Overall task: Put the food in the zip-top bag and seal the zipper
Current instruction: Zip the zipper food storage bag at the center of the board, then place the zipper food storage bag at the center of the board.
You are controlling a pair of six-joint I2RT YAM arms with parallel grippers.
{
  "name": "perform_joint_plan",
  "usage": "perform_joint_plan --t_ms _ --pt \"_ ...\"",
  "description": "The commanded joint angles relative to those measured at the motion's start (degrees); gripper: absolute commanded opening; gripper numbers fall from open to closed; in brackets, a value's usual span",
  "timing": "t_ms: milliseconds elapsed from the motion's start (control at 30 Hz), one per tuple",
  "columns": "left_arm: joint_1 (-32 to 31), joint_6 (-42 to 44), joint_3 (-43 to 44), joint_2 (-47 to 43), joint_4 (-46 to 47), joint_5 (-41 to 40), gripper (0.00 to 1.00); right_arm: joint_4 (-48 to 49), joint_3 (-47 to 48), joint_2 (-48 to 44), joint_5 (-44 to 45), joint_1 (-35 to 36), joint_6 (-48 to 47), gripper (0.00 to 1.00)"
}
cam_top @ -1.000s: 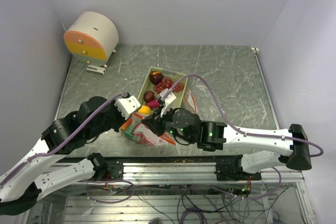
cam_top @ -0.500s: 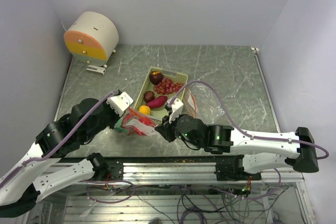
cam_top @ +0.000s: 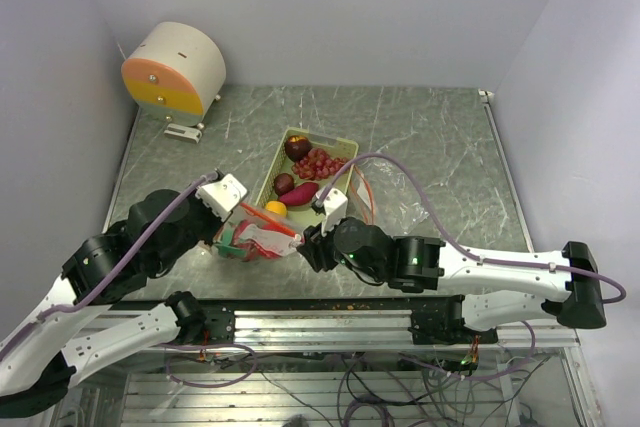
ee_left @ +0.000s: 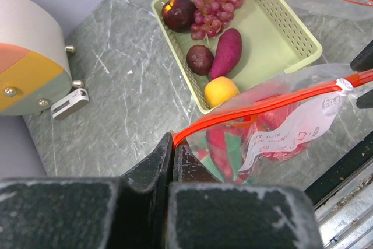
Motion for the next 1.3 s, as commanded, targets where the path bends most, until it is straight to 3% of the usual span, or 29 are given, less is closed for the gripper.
perform_joint_plan --t_ms 0,300,400,600,733,1000,1200,1267 --pt "0.5 -0.2 1.7 -1.6 5.9 -3.6 0.07 -3.4 0.2 -0.8 1.6 -0.1 -0.3 0.48" --pt "0.6 -0.5 2.0 -1.9 5.3 -6.6 0.07 -3.2 1.7 -6.3 3.1 -0.1 -1.1 0.73" --pt "0.5 -0.9 2.0 -2.1 5.6 -9.8 0.07 -3.0 1.2 -8.4 4.5 -0.1 -0.8 0.75" --pt "0.5 -4.3 3.2 -2.3 8.9 -22.9 0.07 -4.0 1.2 -10.8 9.3 -0.3 0.3 0.8" --pt "0.6 -6.8 3.2 -1.6 12.2 -38.9 0.07 -5.9 3.1 -9.2 11.1 -1.0 0.5 0.82" --pt "0.5 -0.5 -6.5 -6.1 31.0 -59.1 0.07 -4.5 2.8 -7.4 6.7 -4.1 -0.1 0.83" --pt "0.7 11.8 -19.3 -8.4 53.2 -62.1 0.07 -3.5 1.4 -6.6 -1.5 -9.3 -0.1 0.83" --pt "1.5 11.3 -20.9 -8.4 54.0 -61.7 0.07 -3.7 1.0 -6.5 -3.7 -10.7 -0.2 0.83"
